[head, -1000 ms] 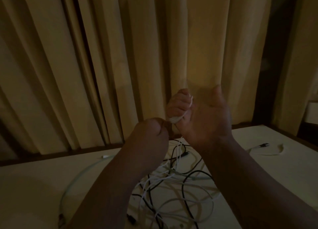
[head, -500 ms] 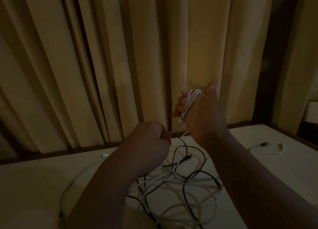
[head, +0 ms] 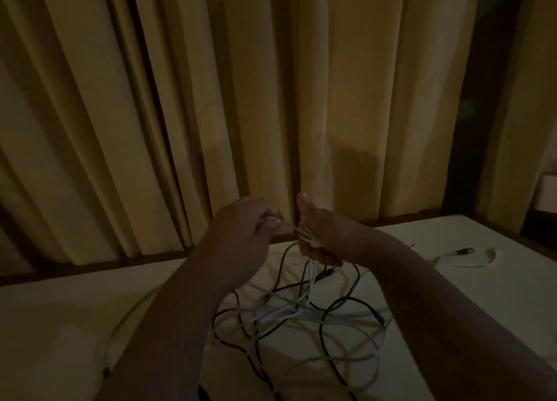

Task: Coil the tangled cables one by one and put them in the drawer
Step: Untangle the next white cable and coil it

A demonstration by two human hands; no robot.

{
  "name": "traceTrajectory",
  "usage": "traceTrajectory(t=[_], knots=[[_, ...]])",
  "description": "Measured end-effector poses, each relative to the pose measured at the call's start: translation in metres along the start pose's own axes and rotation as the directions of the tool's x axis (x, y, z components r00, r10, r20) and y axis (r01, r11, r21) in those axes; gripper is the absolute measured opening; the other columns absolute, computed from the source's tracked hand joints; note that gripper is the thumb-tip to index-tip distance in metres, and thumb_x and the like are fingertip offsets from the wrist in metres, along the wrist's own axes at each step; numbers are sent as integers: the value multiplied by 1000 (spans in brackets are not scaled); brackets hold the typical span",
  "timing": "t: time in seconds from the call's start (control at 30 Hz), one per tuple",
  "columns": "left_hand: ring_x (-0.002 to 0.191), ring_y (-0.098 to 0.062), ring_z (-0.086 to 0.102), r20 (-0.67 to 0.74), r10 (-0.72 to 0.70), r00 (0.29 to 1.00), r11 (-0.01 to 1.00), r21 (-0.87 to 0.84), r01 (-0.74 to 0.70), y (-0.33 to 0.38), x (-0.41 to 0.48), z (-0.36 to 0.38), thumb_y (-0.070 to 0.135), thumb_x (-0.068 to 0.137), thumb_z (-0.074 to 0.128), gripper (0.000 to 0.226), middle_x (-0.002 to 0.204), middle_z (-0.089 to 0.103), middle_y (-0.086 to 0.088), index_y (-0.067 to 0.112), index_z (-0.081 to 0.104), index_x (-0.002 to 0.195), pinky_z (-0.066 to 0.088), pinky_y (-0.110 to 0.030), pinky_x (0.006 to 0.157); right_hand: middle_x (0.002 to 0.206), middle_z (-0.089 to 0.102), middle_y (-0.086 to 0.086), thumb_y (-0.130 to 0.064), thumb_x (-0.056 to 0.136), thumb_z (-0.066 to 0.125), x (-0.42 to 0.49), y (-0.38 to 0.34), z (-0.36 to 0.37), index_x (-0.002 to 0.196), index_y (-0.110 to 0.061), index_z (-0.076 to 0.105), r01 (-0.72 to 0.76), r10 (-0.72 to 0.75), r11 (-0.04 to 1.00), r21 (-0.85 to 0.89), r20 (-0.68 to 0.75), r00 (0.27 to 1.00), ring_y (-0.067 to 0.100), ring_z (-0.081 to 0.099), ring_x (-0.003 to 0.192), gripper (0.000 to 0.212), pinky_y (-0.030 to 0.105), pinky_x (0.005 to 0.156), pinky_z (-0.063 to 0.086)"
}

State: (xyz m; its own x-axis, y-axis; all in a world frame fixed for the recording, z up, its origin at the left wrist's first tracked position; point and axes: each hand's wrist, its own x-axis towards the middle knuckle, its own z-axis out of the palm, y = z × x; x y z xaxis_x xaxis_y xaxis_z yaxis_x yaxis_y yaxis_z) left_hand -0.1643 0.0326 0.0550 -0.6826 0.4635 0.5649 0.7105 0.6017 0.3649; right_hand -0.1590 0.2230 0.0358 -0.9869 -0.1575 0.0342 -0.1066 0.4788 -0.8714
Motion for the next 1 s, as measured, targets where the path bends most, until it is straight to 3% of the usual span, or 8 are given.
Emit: traceTrajectory(t=[0.2, 0.43, 0.5, 0.57, 0.7, 0.8, 0.9, 1.0], knots=[[70, 5, 52, -125, 61, 990, 992, -104, -74, -3, -1, 0, 23, 100, 57, 16, 71, 51, 13, 20, 66, 87, 35, -6, 58, 46, 34, -4, -87, 85, 10, -5, -5, -9, 57, -14, 45, -88, -212, 841, 534, 474, 855, 11, 18, 39, 85, 25, 39, 10], [69, -11, 60, -152, 35, 988, 948, -307, -81, -1, 0, 24, 41, 102, 44, 32, 74, 63, 5, 23, 67, 90, 47, -21, 61, 54, 23, -6, -77, 93, 22, -9, -15, -7, 63, -21, 37, -152, -448, 558, 816, 450, 772, 7, 17, 44, 65, 25, 39, 3], [72, -17, 64, -132, -66, 989, 825, -565, -20, 5, 0, 32, 34, 103, 49, 26, 76, 67, 6, 26, 71, 90, 54, -36, 66, 55, 25, -7, -61, 98, 39, -9, -15, -6, 63, -20, 44, -184, -491, 487, 854, 442, 751, 7, 20, 45, 54, 25, 39, 4], [56, -11, 55, -65, -236, 970, 654, -749, 108, 17, 1, 33, 22, 104, 50, 32, 63, 61, 6, 23, 73, 82, 46, -29, 53, 55, 26, -7, -45, 102, 46, -9, -16, -7, 65, -18, 48, -230, -518, 409, 883, 433, 738, 7, 22, 46, 46, 22, 39, 12], [50, -15, 41, 70, -440, 895, 458, -840, 291, 27, 3, 31, 17, 102, 53, 31, 63, 49, -12, 12, 76, 82, 32, -28, 49, 56, 25, -8, -40, 104, 39, -11, -20, -6, 66, -20, 46, -177, -480, 385, 906, 360, 800, 5, 20, 46, 43, 18, 35, 16], [51, -14, 40, 127, -476, 870, 412, -842, 348, 26, 4, 32, 17, 102, 53, 26, 62, 48, -8, -2, 69, 93, 33, -27, 48, 56, 24, -9, -41, 102, 42, -13, -23, -7, 66, -20, 47, -126, -395, 458, 880, 329, 858, 4, 22, 43, 41, 16, 33, 26], [46, -10, 36, 206, -497, 843, 324, -857, 401, 27, 3, 35, 15, 103, 50, 23, 53, 42, 1, 4, 66, 90, 30, -26, 45, 52, 30, -9, -40, 100, 48, -16, -28, -7, 65, -20, 46, -121, -225, 490, 863, 259, 939, 3, 31, 39, 40, 16, 32, 31], [48, -11, 32, 274, -500, 821, 204, -884, 420, 25, 3, 39, 15, 102, 51, 24, 62, 40, -2, -3, 67, 107, 26, -27, 46, 52, 32, -7, -36, 100, 52, -17, -31, -2, 66, -18, 45, -81, -79, 510, 856, 141, 987, 5, 35, 40, 39, 18, 35, 34]])
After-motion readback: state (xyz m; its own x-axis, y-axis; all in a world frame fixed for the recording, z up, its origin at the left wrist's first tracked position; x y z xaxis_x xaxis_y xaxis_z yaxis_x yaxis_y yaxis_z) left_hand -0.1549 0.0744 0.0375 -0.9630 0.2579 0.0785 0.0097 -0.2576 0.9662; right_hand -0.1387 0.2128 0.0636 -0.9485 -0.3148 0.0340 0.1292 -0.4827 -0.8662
